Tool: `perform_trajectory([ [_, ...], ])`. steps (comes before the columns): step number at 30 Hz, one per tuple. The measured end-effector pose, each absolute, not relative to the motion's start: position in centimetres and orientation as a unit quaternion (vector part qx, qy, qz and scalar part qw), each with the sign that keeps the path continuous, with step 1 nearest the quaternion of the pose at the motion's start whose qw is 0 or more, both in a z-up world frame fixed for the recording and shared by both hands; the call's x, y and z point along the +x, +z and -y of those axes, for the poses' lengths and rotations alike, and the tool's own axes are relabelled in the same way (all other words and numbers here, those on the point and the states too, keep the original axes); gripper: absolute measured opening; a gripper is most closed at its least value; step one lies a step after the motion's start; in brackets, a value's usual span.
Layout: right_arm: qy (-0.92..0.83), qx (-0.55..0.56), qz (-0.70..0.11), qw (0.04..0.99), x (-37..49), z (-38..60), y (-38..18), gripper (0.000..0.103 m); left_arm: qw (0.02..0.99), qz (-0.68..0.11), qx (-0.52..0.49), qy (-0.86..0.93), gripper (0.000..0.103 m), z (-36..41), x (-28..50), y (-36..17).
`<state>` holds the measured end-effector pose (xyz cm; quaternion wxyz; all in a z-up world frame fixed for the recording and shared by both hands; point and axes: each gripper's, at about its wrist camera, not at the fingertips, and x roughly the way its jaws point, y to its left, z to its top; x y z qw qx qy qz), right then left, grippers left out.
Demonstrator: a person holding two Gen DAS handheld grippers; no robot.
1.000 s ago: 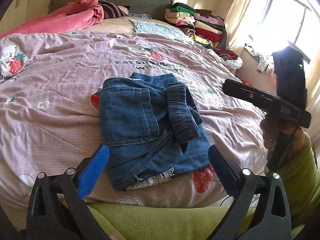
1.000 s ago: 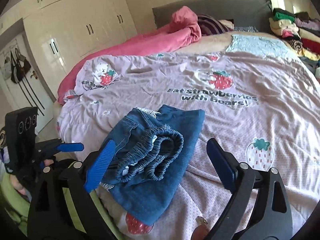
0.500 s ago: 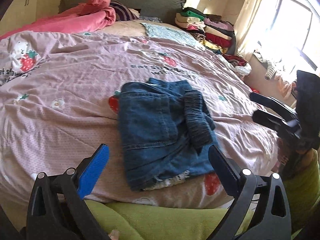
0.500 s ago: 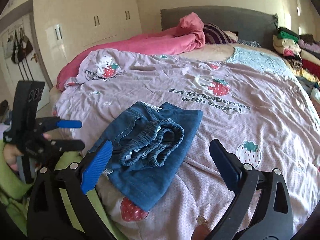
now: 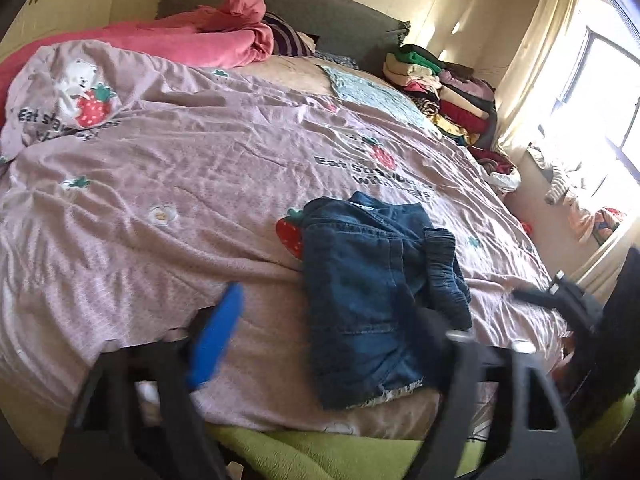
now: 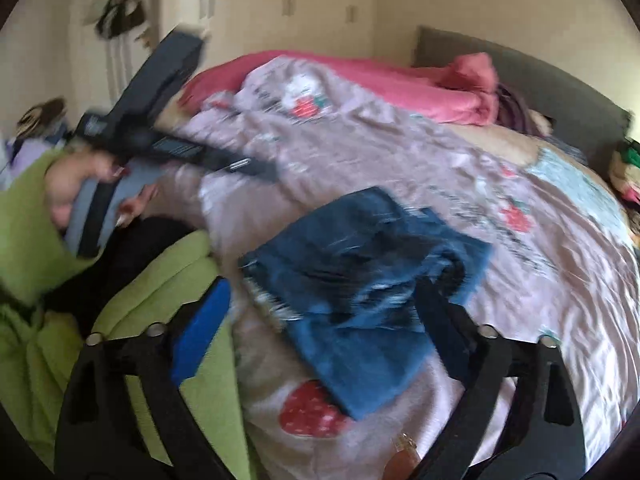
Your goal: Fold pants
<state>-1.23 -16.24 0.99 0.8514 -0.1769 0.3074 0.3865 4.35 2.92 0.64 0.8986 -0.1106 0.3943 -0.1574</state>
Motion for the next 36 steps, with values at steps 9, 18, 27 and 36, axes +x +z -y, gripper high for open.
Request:
perform_trajectory([
  [9,0.429,-0.289,-0.309,0.798,-0.7,11.0,-2.1,0.041,0.874,-0.427,-0.098,-0.208,0.037,0.4,8.6,-1.4],
  [18,0.447,-0.332,-0.327,0.763,0.6,8.5,-4.5,0.014,0.852,-0.469,-0.078,-0.220,0.037,2.6,11.9,-4.4],
  [27,0.476,-0.298,-0.365,0.743,-0.7,9.8,-4.9,0.002,0.854,-0.458,-0.104,-0.223,0.039,2.2,13.0,-5.0],
  [36,0.478,-0.236,-0.378,0.757,-1.3,12.0,-2.9,0.018,0.878,-0.415,-0.122,-0.207,0.052,-0.2,10.3,-3.5],
])
